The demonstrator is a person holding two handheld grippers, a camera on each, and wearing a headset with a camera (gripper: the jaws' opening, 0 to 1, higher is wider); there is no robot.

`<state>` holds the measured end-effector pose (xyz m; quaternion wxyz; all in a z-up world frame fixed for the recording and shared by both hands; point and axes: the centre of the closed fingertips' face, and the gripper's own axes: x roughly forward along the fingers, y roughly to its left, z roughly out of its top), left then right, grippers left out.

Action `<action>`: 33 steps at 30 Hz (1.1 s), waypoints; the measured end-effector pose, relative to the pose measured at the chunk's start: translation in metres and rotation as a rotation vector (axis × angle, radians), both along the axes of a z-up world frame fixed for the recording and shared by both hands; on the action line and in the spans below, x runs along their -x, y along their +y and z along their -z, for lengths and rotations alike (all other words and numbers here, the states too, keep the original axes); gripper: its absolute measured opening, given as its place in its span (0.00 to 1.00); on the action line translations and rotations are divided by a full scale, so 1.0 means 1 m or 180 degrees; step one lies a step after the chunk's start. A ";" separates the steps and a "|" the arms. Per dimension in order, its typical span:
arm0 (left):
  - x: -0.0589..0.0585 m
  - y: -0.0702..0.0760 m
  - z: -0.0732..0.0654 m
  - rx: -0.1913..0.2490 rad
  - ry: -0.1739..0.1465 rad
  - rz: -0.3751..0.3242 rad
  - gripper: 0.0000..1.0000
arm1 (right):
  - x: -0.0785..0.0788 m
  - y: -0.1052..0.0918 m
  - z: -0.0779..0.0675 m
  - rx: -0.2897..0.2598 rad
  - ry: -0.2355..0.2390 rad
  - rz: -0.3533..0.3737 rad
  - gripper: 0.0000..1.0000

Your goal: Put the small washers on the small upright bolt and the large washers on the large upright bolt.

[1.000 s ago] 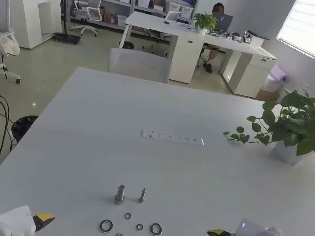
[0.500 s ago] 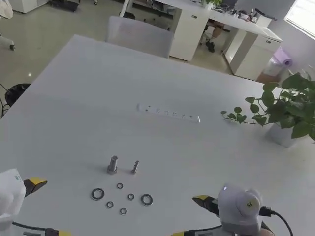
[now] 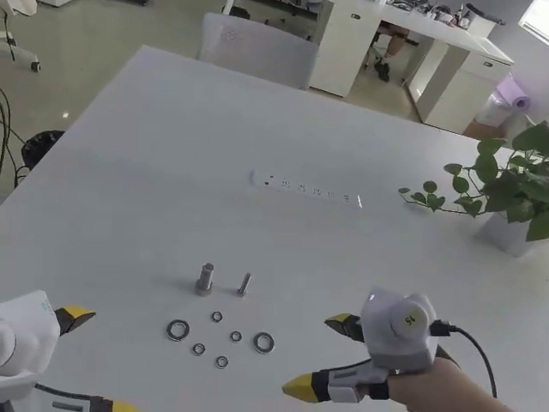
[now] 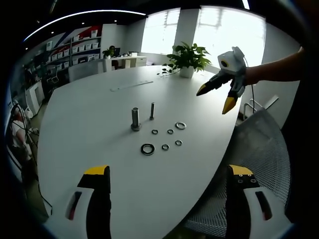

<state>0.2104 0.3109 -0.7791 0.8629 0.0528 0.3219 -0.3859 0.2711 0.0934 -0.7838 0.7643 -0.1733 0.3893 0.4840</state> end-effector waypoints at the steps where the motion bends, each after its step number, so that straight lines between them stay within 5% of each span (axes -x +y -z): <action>1: 0.000 0.000 0.001 0.0009 0.0018 -0.0010 0.97 | -0.001 0.001 0.001 0.0014 0.0010 -0.0020 0.83; 18: 0.004 -0.008 0.000 0.0097 0.0032 0.0044 0.95 | -0.024 0.011 0.025 0.0421 -0.0047 -0.0354 0.71; 33: 0.004 -0.003 0.007 -0.0026 -0.0011 0.0046 0.94 | -0.026 0.020 0.047 0.0771 0.0008 -0.0759 0.64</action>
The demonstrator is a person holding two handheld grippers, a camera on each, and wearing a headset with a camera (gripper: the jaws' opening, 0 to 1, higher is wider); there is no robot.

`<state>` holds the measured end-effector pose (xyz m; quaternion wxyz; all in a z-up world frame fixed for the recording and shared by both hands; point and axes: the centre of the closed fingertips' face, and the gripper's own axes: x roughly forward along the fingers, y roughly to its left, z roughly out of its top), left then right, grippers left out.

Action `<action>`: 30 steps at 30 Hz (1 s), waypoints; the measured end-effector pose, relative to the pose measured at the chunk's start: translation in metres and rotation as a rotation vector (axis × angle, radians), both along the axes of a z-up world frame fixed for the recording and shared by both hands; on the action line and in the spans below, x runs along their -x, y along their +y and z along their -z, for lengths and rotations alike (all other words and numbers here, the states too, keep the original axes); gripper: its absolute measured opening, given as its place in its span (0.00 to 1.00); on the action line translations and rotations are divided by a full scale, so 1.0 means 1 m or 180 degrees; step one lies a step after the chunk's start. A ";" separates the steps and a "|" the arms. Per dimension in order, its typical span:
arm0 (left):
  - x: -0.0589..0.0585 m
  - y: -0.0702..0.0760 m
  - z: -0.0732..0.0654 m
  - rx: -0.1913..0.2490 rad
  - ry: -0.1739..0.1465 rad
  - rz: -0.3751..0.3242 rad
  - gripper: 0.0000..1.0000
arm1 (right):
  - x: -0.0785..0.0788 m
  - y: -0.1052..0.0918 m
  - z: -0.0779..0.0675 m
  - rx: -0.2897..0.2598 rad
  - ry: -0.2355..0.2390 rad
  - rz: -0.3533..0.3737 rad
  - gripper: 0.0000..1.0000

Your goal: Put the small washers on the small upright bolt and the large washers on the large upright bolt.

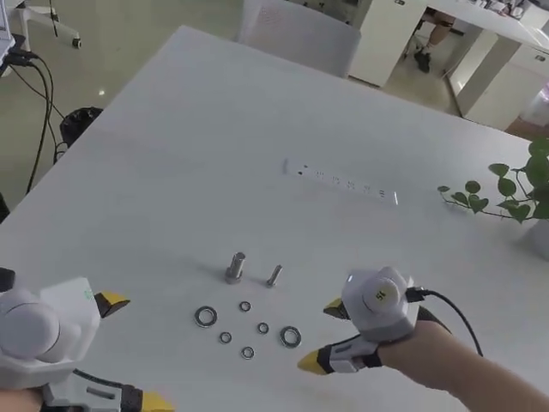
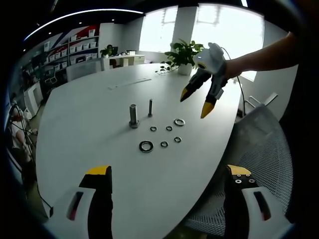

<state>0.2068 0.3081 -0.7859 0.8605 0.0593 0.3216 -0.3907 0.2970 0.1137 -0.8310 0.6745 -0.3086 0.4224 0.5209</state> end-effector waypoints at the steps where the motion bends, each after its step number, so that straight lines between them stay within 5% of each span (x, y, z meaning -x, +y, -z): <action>1: 0.000 0.001 0.002 -0.0013 0.0007 -0.0005 0.93 | 0.000 0.000 0.002 0.0038 0.0001 -0.0044 0.63; 30: -0.006 0.010 0.003 -0.0006 -0.0005 -0.0089 0.89 | -0.012 0.015 0.038 0.0340 0.0098 -0.0357 0.48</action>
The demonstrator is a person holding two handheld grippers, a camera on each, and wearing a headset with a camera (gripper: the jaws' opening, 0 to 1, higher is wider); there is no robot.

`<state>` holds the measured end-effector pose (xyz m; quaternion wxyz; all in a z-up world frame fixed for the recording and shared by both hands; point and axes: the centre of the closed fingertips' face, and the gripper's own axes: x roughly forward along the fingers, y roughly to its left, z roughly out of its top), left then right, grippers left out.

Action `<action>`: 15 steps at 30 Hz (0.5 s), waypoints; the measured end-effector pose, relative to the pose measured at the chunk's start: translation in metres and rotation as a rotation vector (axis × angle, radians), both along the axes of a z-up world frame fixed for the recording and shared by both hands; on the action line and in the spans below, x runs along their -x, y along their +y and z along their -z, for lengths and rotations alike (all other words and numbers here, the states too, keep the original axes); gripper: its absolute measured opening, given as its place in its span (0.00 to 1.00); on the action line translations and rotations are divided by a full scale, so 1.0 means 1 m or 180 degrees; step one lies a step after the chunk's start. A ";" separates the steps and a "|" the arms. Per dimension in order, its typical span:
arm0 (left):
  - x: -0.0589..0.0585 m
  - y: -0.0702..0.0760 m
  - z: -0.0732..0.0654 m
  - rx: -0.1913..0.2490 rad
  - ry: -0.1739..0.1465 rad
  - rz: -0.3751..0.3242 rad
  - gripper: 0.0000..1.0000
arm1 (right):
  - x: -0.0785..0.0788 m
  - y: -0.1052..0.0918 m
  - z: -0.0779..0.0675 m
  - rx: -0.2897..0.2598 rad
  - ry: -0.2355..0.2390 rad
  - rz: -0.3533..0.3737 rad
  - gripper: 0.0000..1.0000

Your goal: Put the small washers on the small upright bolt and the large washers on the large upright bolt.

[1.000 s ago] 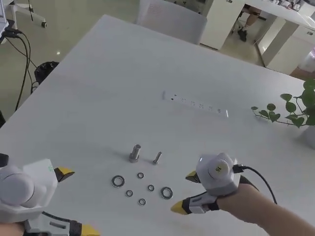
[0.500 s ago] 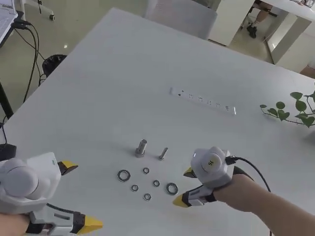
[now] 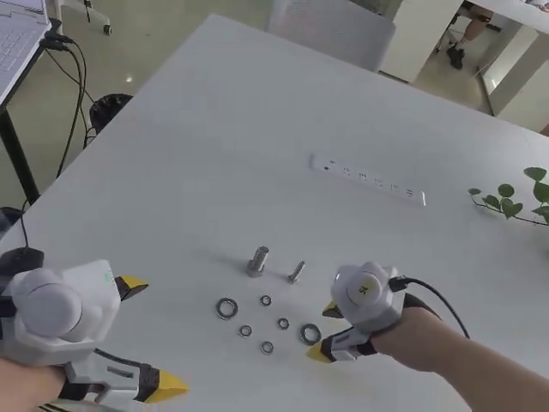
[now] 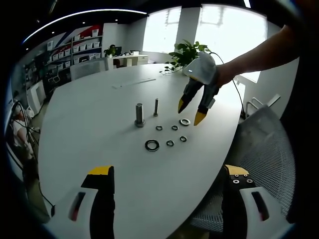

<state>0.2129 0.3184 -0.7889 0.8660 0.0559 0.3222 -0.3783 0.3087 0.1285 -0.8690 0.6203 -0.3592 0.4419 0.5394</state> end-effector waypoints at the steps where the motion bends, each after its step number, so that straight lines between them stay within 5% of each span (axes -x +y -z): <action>1: 0.000 0.000 0.000 0.0008 0.0011 0.0004 0.89 | 0.000 0.001 0.001 0.0005 -0.0004 -0.0014 0.48; 15: 0.004 0.000 0.000 0.0013 0.0012 -0.0005 0.87 | -0.001 -0.002 0.011 0.0176 -0.0012 -0.0189 0.44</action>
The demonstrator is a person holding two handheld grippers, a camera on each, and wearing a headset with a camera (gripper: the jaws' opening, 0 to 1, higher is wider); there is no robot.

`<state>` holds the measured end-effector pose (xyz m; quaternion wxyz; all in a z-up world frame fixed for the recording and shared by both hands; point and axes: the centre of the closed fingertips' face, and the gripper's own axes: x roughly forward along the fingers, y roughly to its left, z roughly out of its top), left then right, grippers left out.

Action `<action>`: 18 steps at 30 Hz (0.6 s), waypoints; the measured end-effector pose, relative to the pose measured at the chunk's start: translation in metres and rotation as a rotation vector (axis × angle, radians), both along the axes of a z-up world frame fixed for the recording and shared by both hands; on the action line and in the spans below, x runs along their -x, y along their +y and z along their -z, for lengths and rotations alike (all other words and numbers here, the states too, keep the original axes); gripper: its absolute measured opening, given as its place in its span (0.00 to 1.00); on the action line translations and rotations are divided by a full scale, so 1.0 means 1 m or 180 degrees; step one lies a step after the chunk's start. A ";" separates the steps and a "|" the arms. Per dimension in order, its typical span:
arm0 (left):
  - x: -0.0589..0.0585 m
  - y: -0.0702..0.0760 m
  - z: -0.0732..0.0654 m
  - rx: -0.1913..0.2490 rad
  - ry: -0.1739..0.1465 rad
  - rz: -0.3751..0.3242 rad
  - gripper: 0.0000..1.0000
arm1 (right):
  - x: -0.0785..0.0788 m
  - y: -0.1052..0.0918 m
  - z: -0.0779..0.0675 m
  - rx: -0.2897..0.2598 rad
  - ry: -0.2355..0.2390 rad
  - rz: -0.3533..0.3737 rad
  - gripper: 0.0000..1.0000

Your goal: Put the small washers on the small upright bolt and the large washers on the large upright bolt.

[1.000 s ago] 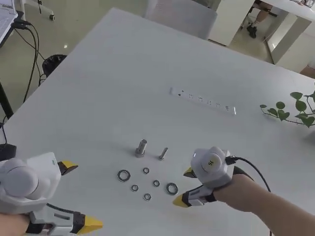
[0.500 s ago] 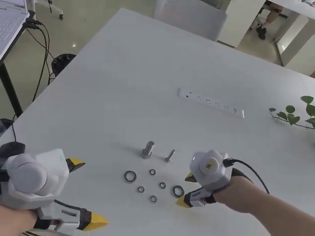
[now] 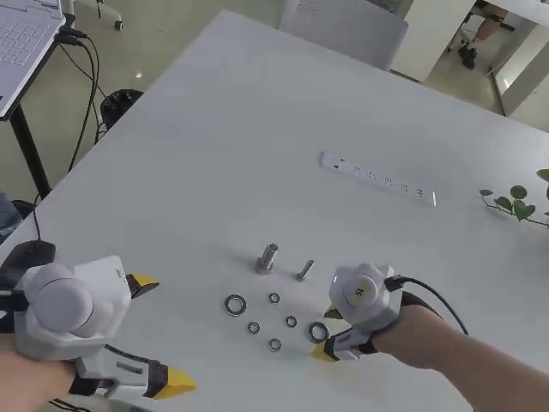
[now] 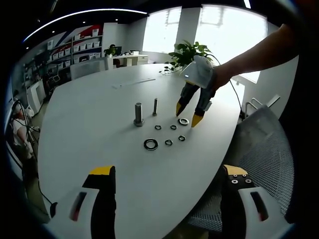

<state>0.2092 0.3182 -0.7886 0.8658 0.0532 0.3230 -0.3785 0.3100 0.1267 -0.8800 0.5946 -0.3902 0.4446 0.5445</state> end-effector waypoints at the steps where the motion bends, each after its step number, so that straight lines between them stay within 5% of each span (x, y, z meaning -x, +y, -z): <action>1: 0.000 0.000 0.000 0.0003 0.0001 0.0002 0.87 | 0.000 0.000 0.000 0.0007 -0.0011 -0.0019 0.44; 18: 0.007 -0.002 0.000 -0.0005 0.0008 0.0002 0.85 | 0.001 0.002 0.000 0.0119 -0.0081 -0.0124 0.28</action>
